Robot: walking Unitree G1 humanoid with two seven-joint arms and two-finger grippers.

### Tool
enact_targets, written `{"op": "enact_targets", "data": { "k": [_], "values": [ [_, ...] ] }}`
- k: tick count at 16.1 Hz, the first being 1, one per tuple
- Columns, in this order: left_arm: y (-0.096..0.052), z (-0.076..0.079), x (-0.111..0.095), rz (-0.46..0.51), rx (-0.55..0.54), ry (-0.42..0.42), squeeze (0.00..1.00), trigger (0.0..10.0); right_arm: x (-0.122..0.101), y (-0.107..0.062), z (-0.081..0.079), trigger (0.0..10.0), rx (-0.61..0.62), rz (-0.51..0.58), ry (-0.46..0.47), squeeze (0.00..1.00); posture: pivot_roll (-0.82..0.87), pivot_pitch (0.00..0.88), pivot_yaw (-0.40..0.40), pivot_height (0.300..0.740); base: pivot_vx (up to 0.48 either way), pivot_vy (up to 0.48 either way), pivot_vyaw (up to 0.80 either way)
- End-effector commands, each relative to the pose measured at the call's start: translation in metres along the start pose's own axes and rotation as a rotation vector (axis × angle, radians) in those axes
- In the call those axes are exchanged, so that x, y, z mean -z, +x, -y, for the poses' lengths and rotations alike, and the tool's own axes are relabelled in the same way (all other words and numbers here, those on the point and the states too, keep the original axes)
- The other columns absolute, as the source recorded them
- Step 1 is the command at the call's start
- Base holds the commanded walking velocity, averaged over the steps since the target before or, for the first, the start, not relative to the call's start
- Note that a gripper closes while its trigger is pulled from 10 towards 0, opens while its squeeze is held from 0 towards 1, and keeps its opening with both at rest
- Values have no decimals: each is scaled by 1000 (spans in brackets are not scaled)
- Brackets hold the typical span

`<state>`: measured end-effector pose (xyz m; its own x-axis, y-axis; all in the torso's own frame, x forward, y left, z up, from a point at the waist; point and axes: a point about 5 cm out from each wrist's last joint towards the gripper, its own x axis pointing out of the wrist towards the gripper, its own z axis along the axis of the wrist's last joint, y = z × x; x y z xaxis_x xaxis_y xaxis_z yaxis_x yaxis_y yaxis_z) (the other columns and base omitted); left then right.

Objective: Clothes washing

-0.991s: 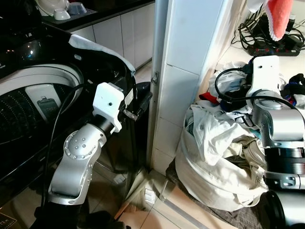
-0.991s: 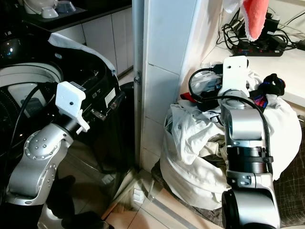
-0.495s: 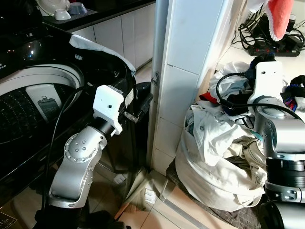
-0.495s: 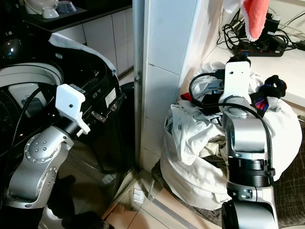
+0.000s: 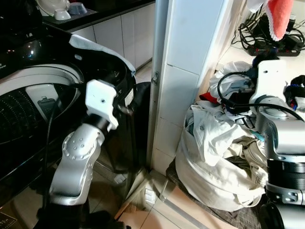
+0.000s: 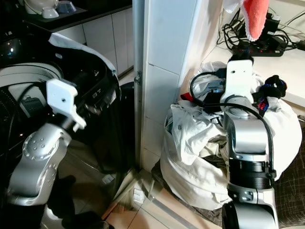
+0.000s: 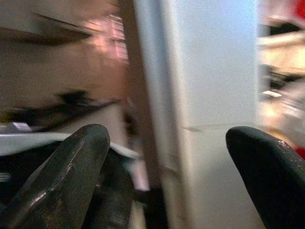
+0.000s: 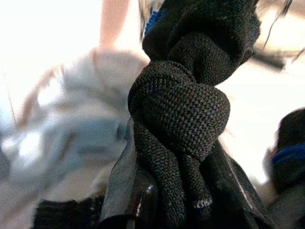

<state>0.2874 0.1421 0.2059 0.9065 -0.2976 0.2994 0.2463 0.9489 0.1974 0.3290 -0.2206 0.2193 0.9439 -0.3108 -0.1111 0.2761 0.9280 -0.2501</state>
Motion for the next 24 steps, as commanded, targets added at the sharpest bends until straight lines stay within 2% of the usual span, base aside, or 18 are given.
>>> {"op": "enact_targets", "data": {
  "k": [1,2,3,5,6,8,10,12,14,15,17,18,19,23,24],
  "values": [
    [3,-9,-4,25,-74,23,0,10000,-15,-4,7,0,26,107,-17,0,29,0,-37,740,0,0,0],
    [5,-11,-6,37,-90,15,0,10000,-22,-6,5,0,7,161,-27,0,28,0,-37,740,0,0,0],
    [8,-15,-10,53,-114,5,0,10000,-36,-11,0,0,-26,270,-74,0,28,0,-37,740,0,0,0],
    [9,-15,-12,76,-110,4,0,10000,-42,-16,-10,0,-99,341,-98,0,24,0,-35,740,0,0,0],
    [9,-12,-12,78,-100,5,0,10000,-37,-18,-14,0,-119,344,-124,0,24,0,-35,740,0,0,0],
    [8,-7,-11,79,-65,-14,0,10000,-27,-16,-10,0,-87,304,-132,0,28,0,-38,740,0,0,0],
    [7,-1,-13,76,-16,-71,0,10000,-26,-18,-7,0,-88,338,-126,0,27,0,-39,740,0,0,0],
    [10,0,-14,83,-15,-74,0,10000,-19,-21,-1,0,-83,341,-201,0,25,0,-41,740,0,0,0],
    [9,0,-14,79,-6,-71,0,10000,-9,-20,8,0,-40,289,-234,0,25,0,-41,740,0,0,0],
    [8,2,-13,74,6,-70,0,10000,2,-18,21,10000,31,212,-228,0,25,0,-41,740,0,0,0],
    [8,3,-14,71,18,-71,0,10000,16,-16,36,10000,84,90,-211,0,20,0,-35,740,0,0,0],
    [8,3,-14,71,21,-70,0,10000,19,-17,38,10000,80,72,-212,165,19,0,-34,740,0,0,0],
    [8,4,-14,70,25,-68,0,10000,22,-19,40,10000,89,57,-219,1000,16,0,-31,740,0,0,0],
    [8,4,-14,69,29,-63,0,10000,27,-21,40,10000,101,19,-221,1000,16,0,-30,740,0,0,0],
    [8,4,-14,68,29,-60,0,10000,27,-21,40,10000,104,13,-224,0,18,0,-30,740,0,0,0]
  ]
}}
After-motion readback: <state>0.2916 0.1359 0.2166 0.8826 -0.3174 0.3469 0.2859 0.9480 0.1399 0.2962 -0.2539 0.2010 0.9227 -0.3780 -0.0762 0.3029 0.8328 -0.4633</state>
